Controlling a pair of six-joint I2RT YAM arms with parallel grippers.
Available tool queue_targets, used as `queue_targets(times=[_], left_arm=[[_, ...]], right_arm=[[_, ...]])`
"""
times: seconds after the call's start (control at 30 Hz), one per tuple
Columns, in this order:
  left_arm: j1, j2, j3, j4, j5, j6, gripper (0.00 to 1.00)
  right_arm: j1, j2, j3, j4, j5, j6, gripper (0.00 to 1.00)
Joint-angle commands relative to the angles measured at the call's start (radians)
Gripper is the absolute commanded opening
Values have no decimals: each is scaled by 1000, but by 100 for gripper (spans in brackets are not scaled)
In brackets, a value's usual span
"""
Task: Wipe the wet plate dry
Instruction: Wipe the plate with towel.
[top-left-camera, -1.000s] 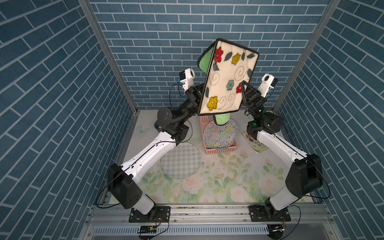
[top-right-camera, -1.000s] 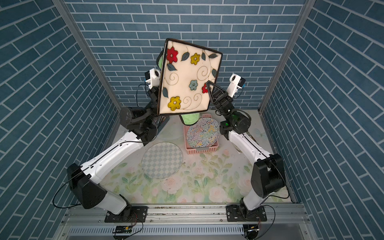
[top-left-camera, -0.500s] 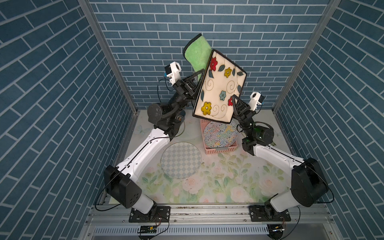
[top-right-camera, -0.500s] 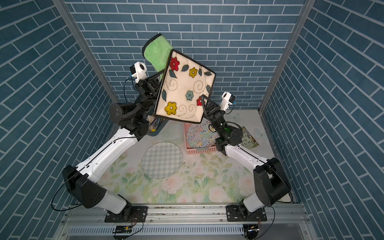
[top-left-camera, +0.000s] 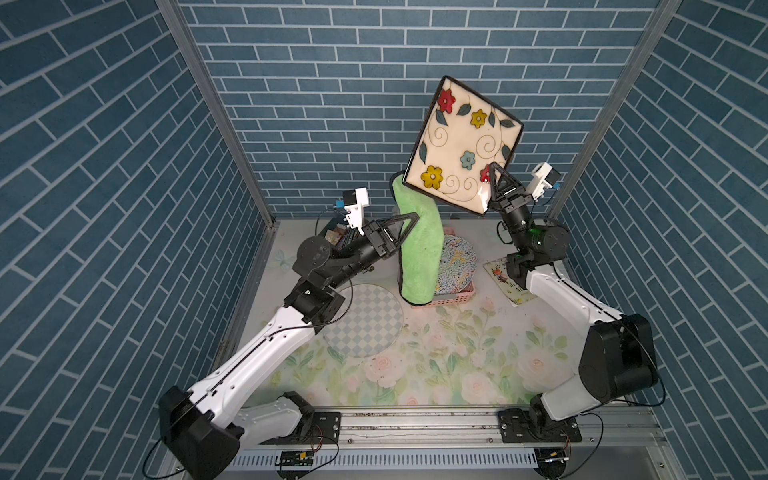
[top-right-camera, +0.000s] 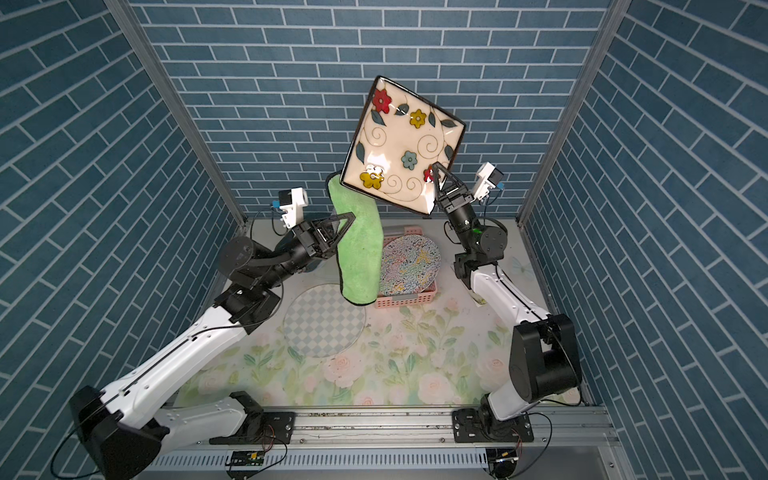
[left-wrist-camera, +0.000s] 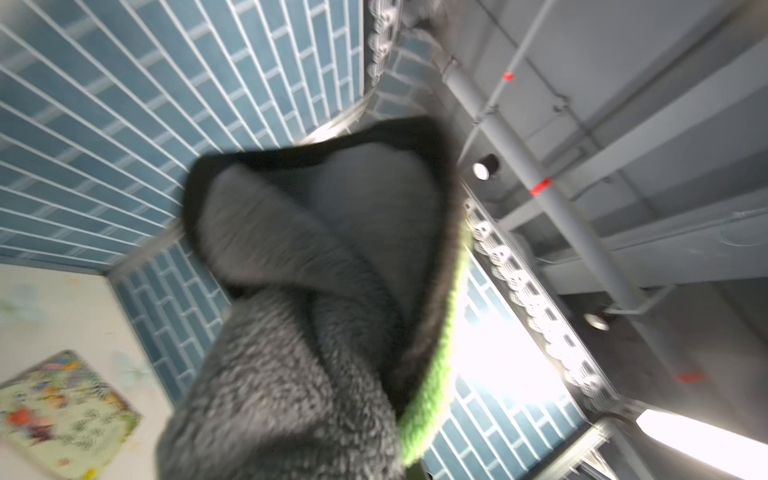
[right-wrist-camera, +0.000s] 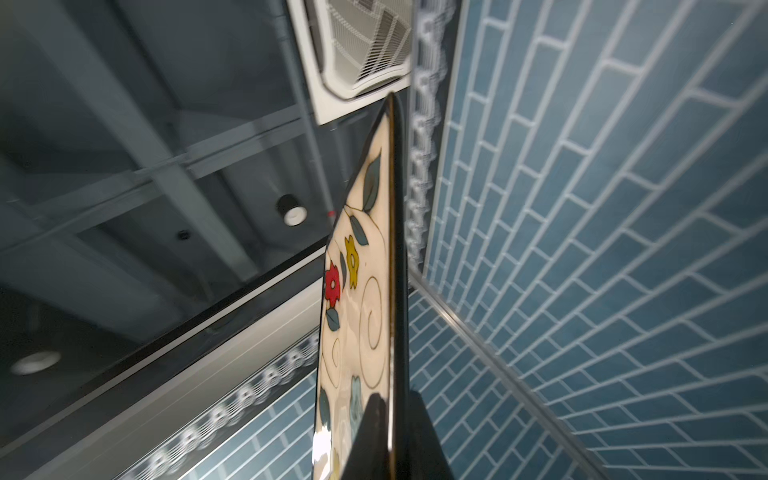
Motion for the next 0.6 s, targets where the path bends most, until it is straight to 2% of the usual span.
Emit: queue_targets(times=[0.0,0.07,0.13,0.3,0.57], left_arm=[[10,-77,147,-435,-254,397,0],[8,-51,191,-536,-398,482,0],[8,11,237,-599,-510,521,0],[9,160,318,-677,-707,526,0],[24,246,348,-667,-750,530,0]], right_arm=[[46,-132,-10,-207,98,-207,0],[102,-169,3,-363,151,-360,0],[157,-178,16,-418,171,-435,0],[219,-179,23,-440,192,-469,0],[259,-200,-14,-440,133,-469,0]])
